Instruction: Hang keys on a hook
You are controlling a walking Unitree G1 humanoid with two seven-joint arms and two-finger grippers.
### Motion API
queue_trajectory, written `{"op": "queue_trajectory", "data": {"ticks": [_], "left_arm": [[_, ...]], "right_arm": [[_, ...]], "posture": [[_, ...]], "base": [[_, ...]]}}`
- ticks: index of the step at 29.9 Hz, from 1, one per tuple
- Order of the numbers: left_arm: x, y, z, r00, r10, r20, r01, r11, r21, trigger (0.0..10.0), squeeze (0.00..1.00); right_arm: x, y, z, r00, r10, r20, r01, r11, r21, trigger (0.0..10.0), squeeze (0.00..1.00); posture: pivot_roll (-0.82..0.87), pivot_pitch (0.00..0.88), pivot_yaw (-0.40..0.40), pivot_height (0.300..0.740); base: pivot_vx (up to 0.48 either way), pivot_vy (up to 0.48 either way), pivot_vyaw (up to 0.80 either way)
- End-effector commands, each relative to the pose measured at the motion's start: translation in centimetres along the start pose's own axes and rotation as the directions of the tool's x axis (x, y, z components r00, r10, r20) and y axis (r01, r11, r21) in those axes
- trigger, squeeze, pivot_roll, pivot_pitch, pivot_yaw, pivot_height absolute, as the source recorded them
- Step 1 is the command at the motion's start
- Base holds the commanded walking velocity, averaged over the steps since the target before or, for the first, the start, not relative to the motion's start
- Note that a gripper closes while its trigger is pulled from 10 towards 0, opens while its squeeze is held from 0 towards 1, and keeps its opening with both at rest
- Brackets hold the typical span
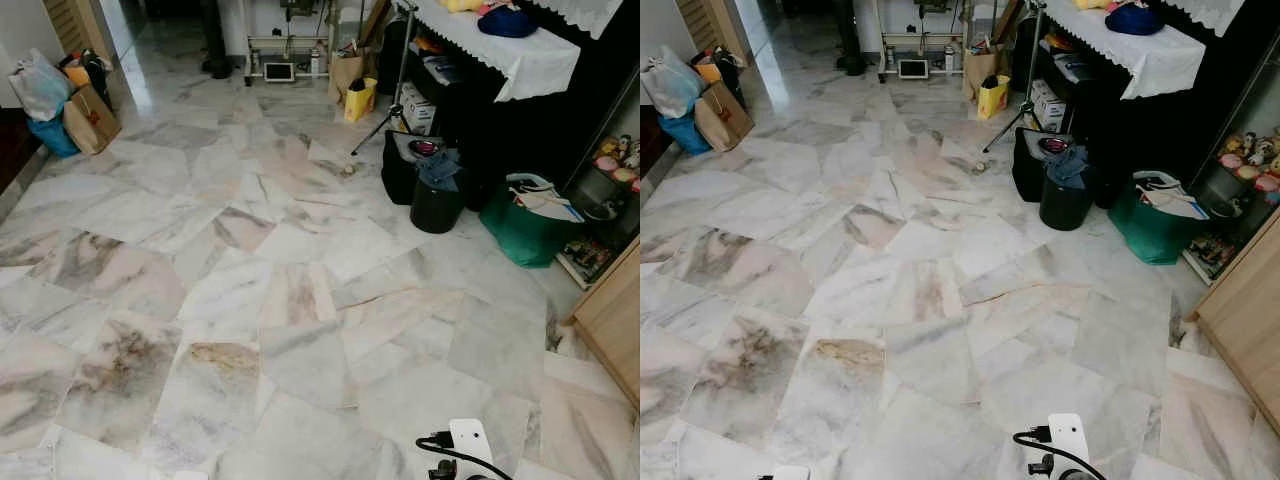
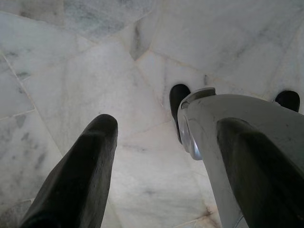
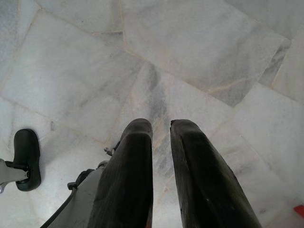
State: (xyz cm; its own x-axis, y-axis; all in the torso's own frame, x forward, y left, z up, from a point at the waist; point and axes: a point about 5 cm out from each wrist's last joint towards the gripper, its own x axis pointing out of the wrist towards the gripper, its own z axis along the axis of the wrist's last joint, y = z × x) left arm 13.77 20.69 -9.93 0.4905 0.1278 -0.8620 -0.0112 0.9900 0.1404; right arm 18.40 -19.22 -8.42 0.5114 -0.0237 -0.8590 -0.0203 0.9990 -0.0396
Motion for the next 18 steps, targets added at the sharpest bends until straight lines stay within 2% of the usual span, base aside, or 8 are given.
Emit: {"op": "queue_trajectory", "data": {"ticks": [1, 18], "left_arm": [[-0.34, 5.98, 4.72, 0.979, -0.067, 0.191, 0.083, 0.994, -0.076, 10.0, 0.00], [-0.48, 6.17, 4.21, 0.976, -0.073, 0.203, 0.096, 0.990, -0.106, 10.0, 0.00]], "right_arm": [[-0.35, 1.09, -2.75, 1.000, 0.022, 0.014, -0.025, 0.964, 0.266, 10.0, 0.00], [-0.29, 1.51, -2.43, 0.998, 0.051, 0.032, -0.058, 0.962, 0.268, 10.0, 0.00]], "posture": [[0.02, 0.000, 0.027, 0.740], [0.03, 0.000, 0.040, 0.740]], "base": [[0.000, 0.000, 0.00], [0.000, 0.000, 0.00]]}}
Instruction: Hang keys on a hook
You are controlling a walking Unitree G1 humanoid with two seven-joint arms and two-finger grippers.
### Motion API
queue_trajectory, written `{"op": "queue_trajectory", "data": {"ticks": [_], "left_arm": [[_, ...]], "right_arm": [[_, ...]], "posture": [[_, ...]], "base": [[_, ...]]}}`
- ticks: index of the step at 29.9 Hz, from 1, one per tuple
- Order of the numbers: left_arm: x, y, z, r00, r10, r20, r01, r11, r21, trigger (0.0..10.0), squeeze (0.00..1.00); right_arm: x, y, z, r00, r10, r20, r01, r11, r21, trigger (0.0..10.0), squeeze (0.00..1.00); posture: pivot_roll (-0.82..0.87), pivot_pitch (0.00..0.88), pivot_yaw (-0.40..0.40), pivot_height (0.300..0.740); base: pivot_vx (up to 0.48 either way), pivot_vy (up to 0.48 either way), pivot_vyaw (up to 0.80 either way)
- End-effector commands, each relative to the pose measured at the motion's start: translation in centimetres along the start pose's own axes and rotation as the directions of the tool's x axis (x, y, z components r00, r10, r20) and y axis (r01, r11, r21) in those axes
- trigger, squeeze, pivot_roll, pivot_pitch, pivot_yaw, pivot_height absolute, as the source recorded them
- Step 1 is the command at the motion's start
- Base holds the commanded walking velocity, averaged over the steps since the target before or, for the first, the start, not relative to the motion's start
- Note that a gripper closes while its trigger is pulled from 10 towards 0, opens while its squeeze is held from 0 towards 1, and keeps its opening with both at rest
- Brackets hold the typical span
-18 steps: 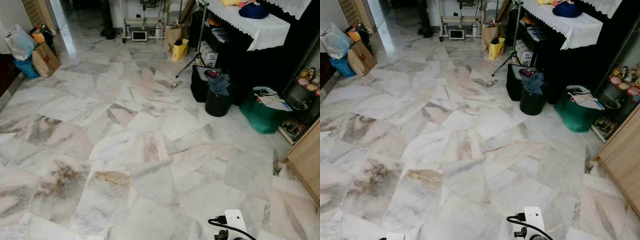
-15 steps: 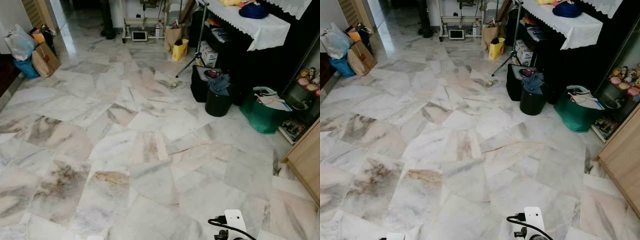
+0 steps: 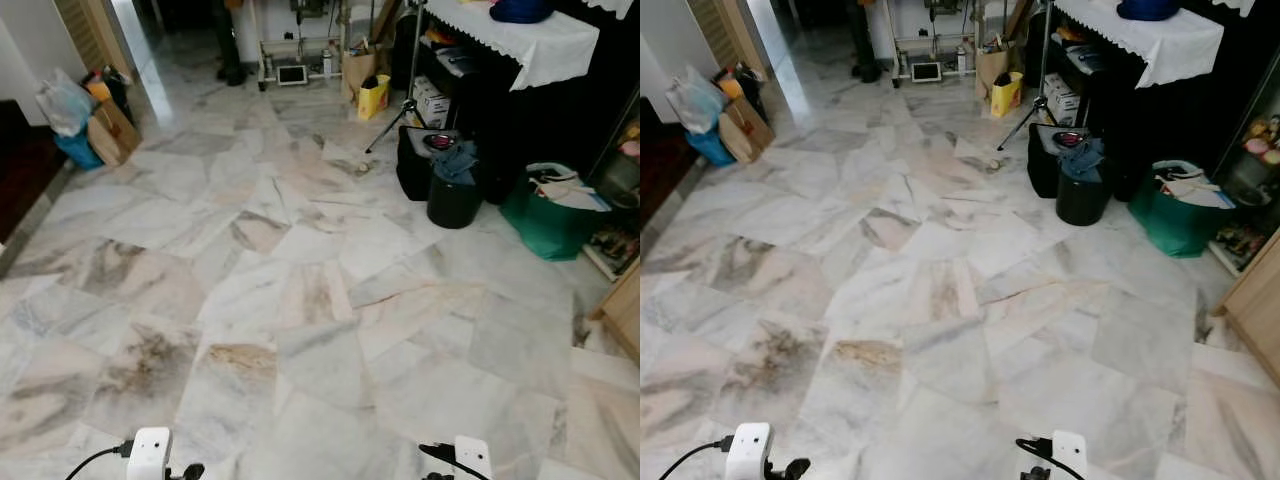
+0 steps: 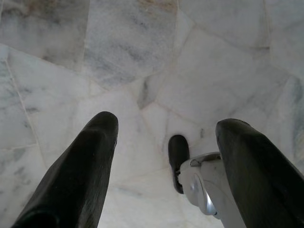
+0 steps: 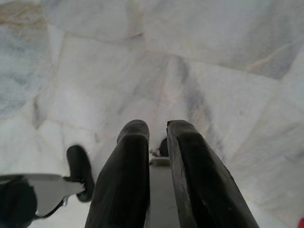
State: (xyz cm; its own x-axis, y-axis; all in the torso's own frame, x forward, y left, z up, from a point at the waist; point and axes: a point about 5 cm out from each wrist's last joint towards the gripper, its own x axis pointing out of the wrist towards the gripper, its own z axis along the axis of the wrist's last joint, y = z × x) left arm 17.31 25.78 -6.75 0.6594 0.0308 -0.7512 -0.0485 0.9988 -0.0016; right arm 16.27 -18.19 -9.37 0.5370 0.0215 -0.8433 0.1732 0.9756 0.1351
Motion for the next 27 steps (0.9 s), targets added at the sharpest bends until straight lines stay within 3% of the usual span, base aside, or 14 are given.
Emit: {"op": "queue_trajectory", "data": {"ticks": [1, 8, 14, 19, 27], "left_arm": [[-0.2, 0.7, 0.0, 1.000, 0.007, -0.001, -0.007, 1.000, -0.004, 10.0, 0.00], [0.0, 0.1, 0.1, 1.000, 0.003, 0.013, -0.003, 0.999, -0.033, 10.0, 0.00], [0.4, -1.4, 0.2, 1.000, -0.017, 0.021, 0.018, 0.998, -0.067, 10.0, 0.00], [0.7, -2.2, 0.1, 1.000, -0.008, 0.018, 0.010, 0.995, -0.099, 10.0, 0.00], [0.7, -1.9, 0.2, 0.999, 0.029, 0.015, -0.027, 0.994, -0.106, 10.0, 0.00]], "right_arm": [[0.0, 0.3, -0.2, 1.000, 0.007, -0.001, -0.007, 1.000, 0.015, 10.0, 0.00], [-0.1, -0.6, 0.1, 1.000, -0.007, 0.003, 0.007, 1.000, -0.018, 10.0, 0.00], [-0.1, -1.9, 1.6, 0.999, -0.030, 0.023, 0.032, 0.998, -0.053, 10.0, 0.00], [-0.1, -2.0, 2.5, 0.999, -0.029, 0.043, 0.031, 0.997, -0.065, 10.0, 0.00], [-0.2, -2.3, 2.3, 0.999, -0.032, 0.042, 0.034, 0.998, -0.054, 10.0, 0.00]], "posture": [[0.02, 0.000, 0.036, 0.740], [0.02, 0.000, -0.017, 0.740], [0.03, 0.000, -0.080, 0.740], [0.04, 0.000, -0.106, 0.740], [0.07, 0.000, -0.095, 0.740]], "base": [[0.000, 0.000, 0.00], [0.000, 0.000, 0.00], [0.000, 0.000, 0.00], [0.000, 0.000, 0.00], [0.000, 0.000, 0.00]]}}
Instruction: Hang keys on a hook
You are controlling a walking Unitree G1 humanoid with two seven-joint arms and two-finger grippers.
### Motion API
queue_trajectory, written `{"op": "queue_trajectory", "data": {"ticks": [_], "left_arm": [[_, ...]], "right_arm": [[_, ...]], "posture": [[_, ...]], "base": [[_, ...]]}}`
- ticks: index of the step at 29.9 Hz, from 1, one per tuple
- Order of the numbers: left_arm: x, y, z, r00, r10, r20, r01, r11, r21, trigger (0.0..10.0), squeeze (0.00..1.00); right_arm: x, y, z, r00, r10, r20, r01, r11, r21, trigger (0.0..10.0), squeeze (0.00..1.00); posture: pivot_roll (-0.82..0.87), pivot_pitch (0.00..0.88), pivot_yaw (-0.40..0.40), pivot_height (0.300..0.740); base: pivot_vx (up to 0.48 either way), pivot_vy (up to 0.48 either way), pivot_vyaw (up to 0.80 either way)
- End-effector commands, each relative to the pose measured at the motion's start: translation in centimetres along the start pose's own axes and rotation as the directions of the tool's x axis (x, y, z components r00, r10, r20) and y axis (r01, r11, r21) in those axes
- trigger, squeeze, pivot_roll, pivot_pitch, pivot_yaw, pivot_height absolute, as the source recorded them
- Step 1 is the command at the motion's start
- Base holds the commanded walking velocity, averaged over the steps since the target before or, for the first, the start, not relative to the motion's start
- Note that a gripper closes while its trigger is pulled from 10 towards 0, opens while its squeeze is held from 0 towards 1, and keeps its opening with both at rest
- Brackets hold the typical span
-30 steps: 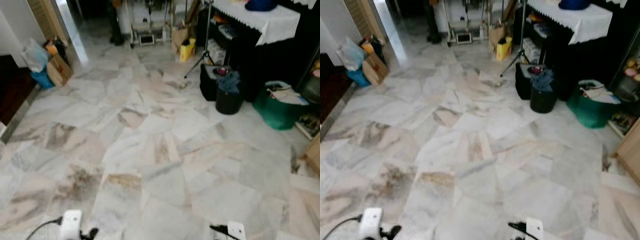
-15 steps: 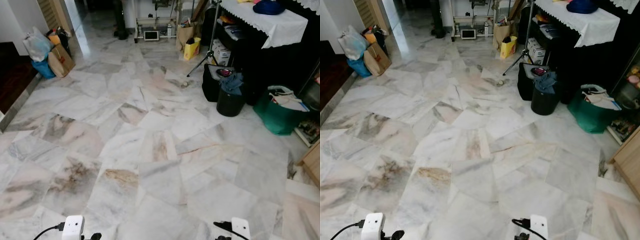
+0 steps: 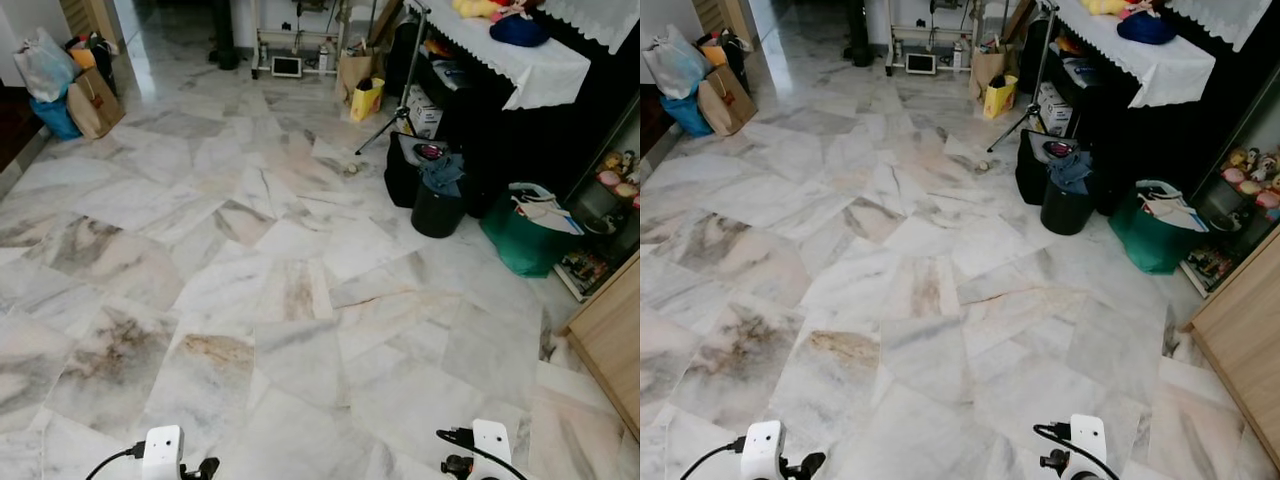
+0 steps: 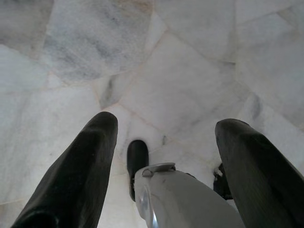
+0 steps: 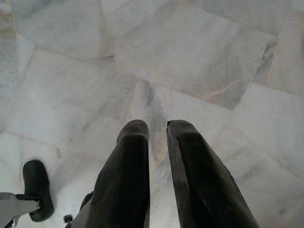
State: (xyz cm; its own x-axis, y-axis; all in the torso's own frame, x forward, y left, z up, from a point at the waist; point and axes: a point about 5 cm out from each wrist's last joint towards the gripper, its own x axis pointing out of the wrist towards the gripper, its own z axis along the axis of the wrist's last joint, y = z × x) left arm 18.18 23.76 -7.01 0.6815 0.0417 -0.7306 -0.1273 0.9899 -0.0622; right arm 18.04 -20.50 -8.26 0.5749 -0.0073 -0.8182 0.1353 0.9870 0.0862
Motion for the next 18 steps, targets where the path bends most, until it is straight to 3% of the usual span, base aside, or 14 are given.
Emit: {"op": "queue_trajectory", "data": {"ticks": [1, 5, 18], "left_arm": [[-0.08, 0.42, -0.17, 0.999, 0.033, -0.015, -0.033, 0.999, -0.008, 10.0, 0.00], [-0.15, 0.84, -0.07, 0.999, 0.046, -0.015, -0.046, 0.999, -0.011, 10.0, 0.00], [-0.21, 0.96, -0.13, 0.999, 0.048, -0.018, -0.048, 0.999, 0.000, 10.0, 0.00]], "right_arm": [[-0.12, -0.47, -0.33, 1.000, -0.018, -0.012, 0.018, 1.000, 0.011, 10.0, 0.00], [-0.16, -0.66, -0.46, 0.999, -0.035, -0.020, 0.035, 0.999, 0.015, 10.0, 0.00], [-0.36, -1.31, -0.94, 0.998, -0.056, -0.032, 0.057, 0.998, 0.034, 10.0, 0.00]], "posture": [[0.06, 0.000, -0.087, 0.740], [0.06, 0.000, -0.074, 0.740], [0.06, 0.000, -0.067, 0.740]], "base": [[0.000, 0.000, 0.00], [0.000, 0.000, -0.40], [0.000, 0.000, -0.77]]}}
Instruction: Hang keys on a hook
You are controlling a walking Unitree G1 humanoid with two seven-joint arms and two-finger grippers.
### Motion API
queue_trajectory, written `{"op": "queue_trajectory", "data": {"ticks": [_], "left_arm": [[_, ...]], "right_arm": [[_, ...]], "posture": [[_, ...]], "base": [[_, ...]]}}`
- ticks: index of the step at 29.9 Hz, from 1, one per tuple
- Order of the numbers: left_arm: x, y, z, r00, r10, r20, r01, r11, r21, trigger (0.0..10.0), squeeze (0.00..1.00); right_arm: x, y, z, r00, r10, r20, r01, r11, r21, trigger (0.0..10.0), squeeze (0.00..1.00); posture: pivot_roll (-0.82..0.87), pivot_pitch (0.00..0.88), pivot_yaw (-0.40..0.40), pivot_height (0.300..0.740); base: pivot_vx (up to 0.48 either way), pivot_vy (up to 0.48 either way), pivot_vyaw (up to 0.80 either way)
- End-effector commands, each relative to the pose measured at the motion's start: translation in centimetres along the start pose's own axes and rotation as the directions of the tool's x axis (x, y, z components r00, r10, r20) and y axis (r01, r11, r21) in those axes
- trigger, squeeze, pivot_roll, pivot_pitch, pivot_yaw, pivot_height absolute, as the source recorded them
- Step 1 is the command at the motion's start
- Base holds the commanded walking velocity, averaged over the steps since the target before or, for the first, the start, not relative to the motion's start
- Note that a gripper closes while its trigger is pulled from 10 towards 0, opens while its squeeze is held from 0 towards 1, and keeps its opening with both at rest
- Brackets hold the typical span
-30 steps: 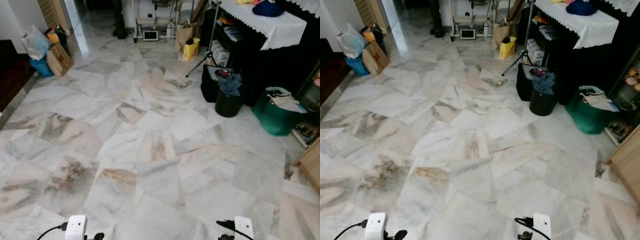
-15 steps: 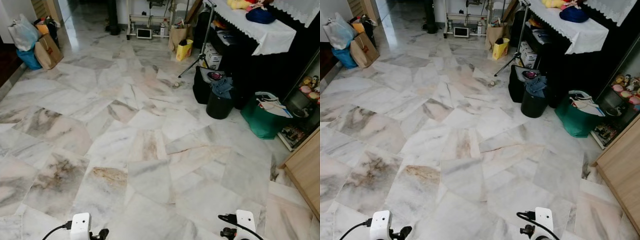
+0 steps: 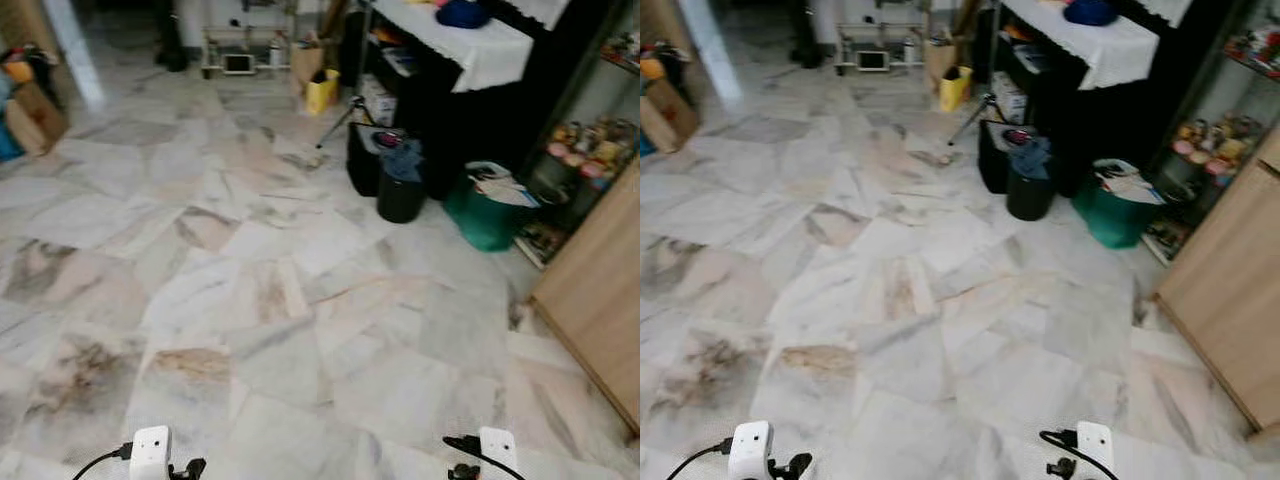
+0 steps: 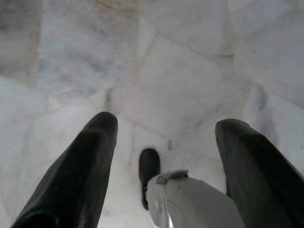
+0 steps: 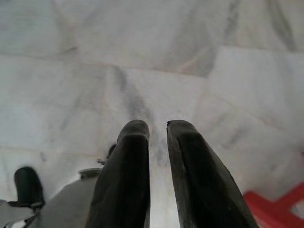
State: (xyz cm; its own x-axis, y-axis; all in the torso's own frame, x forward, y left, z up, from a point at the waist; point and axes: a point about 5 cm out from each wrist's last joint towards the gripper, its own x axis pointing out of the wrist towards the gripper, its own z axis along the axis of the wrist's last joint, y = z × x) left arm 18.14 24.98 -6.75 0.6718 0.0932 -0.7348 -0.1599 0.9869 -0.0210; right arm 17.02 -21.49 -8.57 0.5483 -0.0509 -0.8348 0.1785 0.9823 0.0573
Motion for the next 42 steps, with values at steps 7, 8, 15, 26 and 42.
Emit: {"op": "queue_trajectory", "data": {"ticks": [7, 8, 15, 26, 42], "left_arm": [[0.0, -0.4, -0.5, 1.000, -0.006, -0.023, 0.006, 1.000, -0.006, 10.0, 0.00], [0.0, -0.4, -0.5, 1.000, -0.006, -0.018, 0.006, 1.000, 0.004, 10.0, 0.00], [-0.1, 0.1, -0.5, 0.999, 0.009, -0.040, -0.008, 1.000, 0.019, 10.0, 0.00], [-0.2, 0.5, -0.3, 0.999, 0.008, -0.032, -0.006, 0.998, 0.060, 10.0, 0.00], [-0.2, 0.6, -0.4, 0.999, -0.003, -0.042, 0.007, 0.996, 0.090, 10.0, 0.00]], "right_arm": [[0.0, -0.3, 0.0, 1.000, 0.001, -0.006, -0.001, 1.000, 0.007, 10.0, 0.00], [0.0, -0.2, 0.0, 1.000, 0.003, -0.003, -0.003, 1.000, 0.006, 10.0, 0.00], [0.0, 0.0, -0.2, 1.000, 0.001, -0.009, -0.001, 1.000, 0.020, 10.0, 0.00], [0.0, 0.3, -0.4, 1.000, -0.002, -0.015, 0.003, 0.999, 0.037, 10.0, 0.00], [0.0, 0.4, -0.5, 1.000, 0.004, -0.018, -0.003, 0.999, 0.033, 10.0, 0.00]], "posture": [[0.07, 0.000, -0.072, 0.740], [0.06, 0.000, -0.070, 0.740], [0.06, 0.000, -0.051, 0.740], [0.05, 0.000, -0.028, 0.740], [0.06, 0.000, -0.025, 0.740]], "base": [[0.000, 0.000, -0.77], [0.000, 0.000, -0.77], [0.000, -0.286, -0.77], [0.000, -0.103, -0.77], [0.000, -0.050, -0.77]]}}
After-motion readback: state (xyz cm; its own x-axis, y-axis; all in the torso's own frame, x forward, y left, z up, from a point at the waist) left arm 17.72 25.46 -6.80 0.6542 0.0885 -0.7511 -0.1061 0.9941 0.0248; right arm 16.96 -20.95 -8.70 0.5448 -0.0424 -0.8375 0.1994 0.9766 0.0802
